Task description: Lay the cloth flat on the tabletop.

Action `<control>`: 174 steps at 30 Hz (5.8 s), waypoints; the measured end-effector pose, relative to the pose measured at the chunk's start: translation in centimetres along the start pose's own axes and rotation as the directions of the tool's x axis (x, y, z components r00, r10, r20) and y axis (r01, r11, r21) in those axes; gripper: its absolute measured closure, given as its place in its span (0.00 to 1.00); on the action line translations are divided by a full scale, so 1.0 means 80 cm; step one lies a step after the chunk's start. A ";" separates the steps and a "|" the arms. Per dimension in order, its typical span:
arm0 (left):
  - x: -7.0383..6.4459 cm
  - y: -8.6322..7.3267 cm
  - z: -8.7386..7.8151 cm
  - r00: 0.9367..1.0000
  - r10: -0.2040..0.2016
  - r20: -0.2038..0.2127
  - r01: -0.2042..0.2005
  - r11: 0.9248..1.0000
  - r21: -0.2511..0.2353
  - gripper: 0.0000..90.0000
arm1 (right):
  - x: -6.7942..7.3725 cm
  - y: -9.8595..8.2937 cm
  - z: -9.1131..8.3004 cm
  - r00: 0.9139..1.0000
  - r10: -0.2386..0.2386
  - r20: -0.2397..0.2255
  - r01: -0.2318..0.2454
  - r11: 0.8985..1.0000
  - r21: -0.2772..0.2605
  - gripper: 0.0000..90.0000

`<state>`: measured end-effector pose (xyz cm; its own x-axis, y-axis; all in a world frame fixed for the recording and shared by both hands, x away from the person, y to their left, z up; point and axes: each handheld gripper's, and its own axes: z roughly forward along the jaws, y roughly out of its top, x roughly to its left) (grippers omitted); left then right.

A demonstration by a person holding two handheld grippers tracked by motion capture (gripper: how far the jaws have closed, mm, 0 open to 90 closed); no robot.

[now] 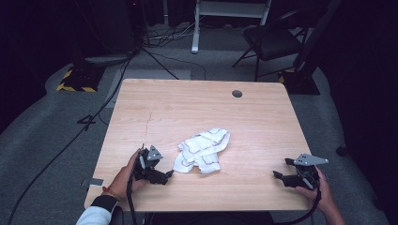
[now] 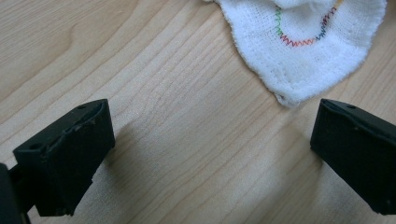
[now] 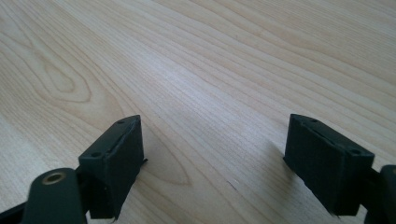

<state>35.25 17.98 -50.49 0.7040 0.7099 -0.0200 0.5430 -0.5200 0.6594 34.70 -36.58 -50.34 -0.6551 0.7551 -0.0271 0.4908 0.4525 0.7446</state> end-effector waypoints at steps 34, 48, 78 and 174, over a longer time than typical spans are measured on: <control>-0.013 0.004 0.003 0.996 0.073 0.058 -0.073 0.997 -0.003 0.00 | 0.037 0.090 0.037 0.979 -0.179 -0.102 0.179 0.984 -0.005 0.40; -0.034 0.034 0.024 0.983 0.140 0.115 -0.135 0.990 -0.048 0.29 | 0.151 0.191 0.111 0.891 -0.372 -0.260 0.350 0.928 -0.126 0.55; -0.026 0.039 0.018 0.965 0.214 0.152 -0.210 0.977 -0.043 0.88 | 0.160 0.214 0.154 0.889 -0.390 -0.242 0.376 0.921 -0.101 0.96; 0.012 0.173 0.062 0.970 0.226 0.085 -0.216 0.970 -0.112 0.96 | -0.020 0.109 0.062 0.994 -0.099 0.044 0.097 0.995 0.032 0.93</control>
<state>45.69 9.09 -45.06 0.8449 0.5308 0.0661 0.3232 -0.6050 0.7277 42.87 -31.51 -47.09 -0.6746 0.7268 -0.1294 0.4430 0.5388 0.7165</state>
